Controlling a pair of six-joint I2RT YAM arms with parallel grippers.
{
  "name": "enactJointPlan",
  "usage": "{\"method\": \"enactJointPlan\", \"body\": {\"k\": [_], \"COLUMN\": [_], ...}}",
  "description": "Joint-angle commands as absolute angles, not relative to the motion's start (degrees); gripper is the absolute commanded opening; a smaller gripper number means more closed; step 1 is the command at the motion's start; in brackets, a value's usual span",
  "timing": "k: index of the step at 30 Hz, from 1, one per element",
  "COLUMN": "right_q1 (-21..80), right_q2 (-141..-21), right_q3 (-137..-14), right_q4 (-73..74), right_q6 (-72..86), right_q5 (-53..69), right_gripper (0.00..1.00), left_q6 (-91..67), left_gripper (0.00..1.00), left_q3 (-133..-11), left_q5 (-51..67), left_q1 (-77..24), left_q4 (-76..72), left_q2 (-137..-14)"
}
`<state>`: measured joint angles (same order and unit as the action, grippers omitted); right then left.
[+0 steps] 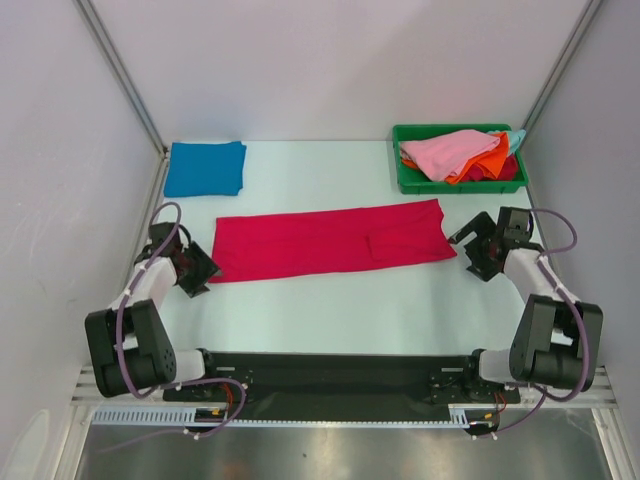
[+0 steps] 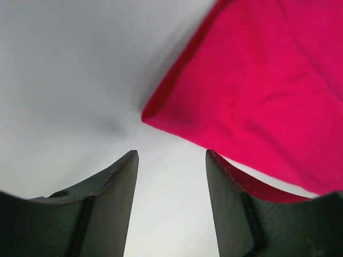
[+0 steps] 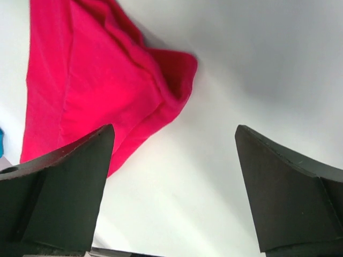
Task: Fold and stack the t-shirts
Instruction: Fold the tshirt
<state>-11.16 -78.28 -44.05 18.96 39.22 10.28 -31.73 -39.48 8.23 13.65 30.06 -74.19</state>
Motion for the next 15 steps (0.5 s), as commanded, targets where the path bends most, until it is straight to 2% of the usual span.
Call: {"method": "enactJointPlan", "body": {"k": [1,10,13,15], "right_q1": [-9.85,-5.36,-5.27,-5.19], "right_q2": [-73.49,-64.87,-61.71,-59.86], "right_q3": [-41.75,-37.8,-37.7,-38.23], "right_q4": [20.83,24.52,26.54,28.29], "right_q6": [41.57,42.19,41.75,41.31], "right_q5": [13.35,15.21,14.94,14.94], "right_gripper": [1.0,1.0,1.0,1.0], "left_q6": [-34.01,-33.22,-33.66,-33.92], "left_gripper": [0.59,0.58,0.54,0.42], "left_q3": [-39.2,-38.32,-37.53,-37.18], "left_q5": [8.79,8.79,8.79,9.14], "left_q1": [15.47,17.4,18.19,18.54], "left_q4": [25.15,20.48,18.64,18.46], "left_q2": [-77.42,-84.19,-85.78,-86.57]}}
